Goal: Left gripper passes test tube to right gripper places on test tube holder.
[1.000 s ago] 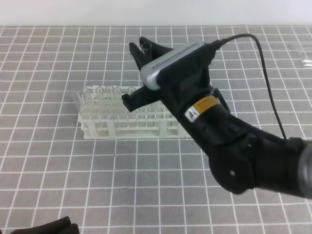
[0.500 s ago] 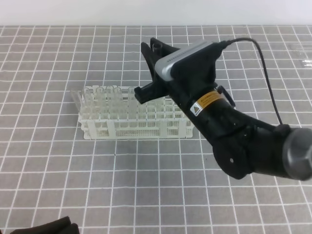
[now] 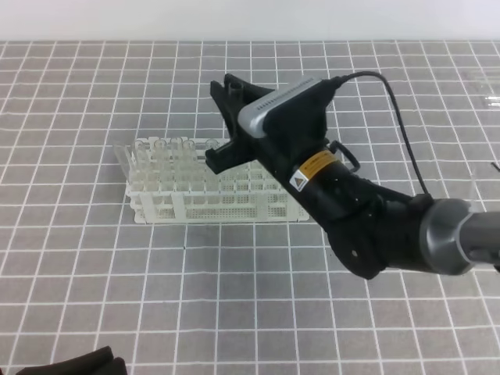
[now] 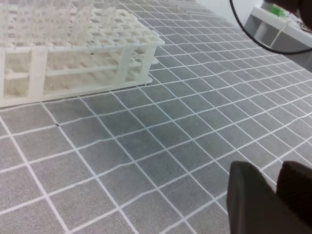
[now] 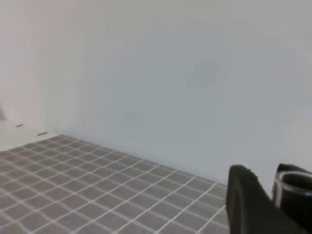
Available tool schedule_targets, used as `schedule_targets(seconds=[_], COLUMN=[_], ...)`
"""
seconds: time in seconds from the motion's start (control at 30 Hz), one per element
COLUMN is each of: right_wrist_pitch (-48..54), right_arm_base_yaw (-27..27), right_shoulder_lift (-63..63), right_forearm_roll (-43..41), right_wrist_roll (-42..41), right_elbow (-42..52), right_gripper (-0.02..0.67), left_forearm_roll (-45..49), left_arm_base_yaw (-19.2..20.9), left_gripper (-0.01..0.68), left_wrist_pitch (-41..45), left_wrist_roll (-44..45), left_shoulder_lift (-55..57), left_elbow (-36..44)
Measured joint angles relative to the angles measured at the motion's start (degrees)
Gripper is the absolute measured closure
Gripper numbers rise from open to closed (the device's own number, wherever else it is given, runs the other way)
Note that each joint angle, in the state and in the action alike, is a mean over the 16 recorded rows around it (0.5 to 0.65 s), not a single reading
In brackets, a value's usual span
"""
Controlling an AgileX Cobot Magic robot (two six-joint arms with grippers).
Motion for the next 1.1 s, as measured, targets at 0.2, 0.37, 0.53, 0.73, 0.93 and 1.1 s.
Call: schedule_targets(seconds=[0.2, 0.37, 0.53, 0.73, 0.93, 1.1], right_wrist_pitch=[0.9, 1.0, 1.1, 1.9, 3.0, 3.9], right_arm_base_yaw=[-0.1, -0.1, -0.1, -0.1, -0.1, -0.1], right_shoulder_lift=[1.1, 1.9, 2.6, 3.4, 3.7, 3.8], right_forearm_roll=[-0.5, -0.8, -0.9, -1.1, -1.2, -1.2], right_wrist_roll=[0.3, 1.2, 2.1, 3.1, 3.2, 3.2], right_elbow=[-1.4, -2.1, -3.0, -3.9, -4.3, -4.4], right_gripper=[0.64, 0.64, 0.64, 0.64, 0.64, 0.64], left_forearm_roll=[-0.2, -0.2, 0.2, 0.7, 0.7, 0.5], left_arm_base_yaw=[0.0, 0.0, 0.0, 0.0, 0.0, 0.0], left_gripper=[0.661, 0.661, 0.661, 0.661, 0.661, 0.661], left_wrist_pitch=[0.0, 0.0, 0.1, 0.1, 0.1, 0.1], left_wrist_roll=[0.0, 0.0, 0.1, 0.1, 0.1, 0.1], left_shoulder_lift=[0.0, 0.0, 0.0, 0.1, 0.1, 0.1], left_elbow=[0.0, 0.0, 0.0, 0.2, 0.2, 0.1])
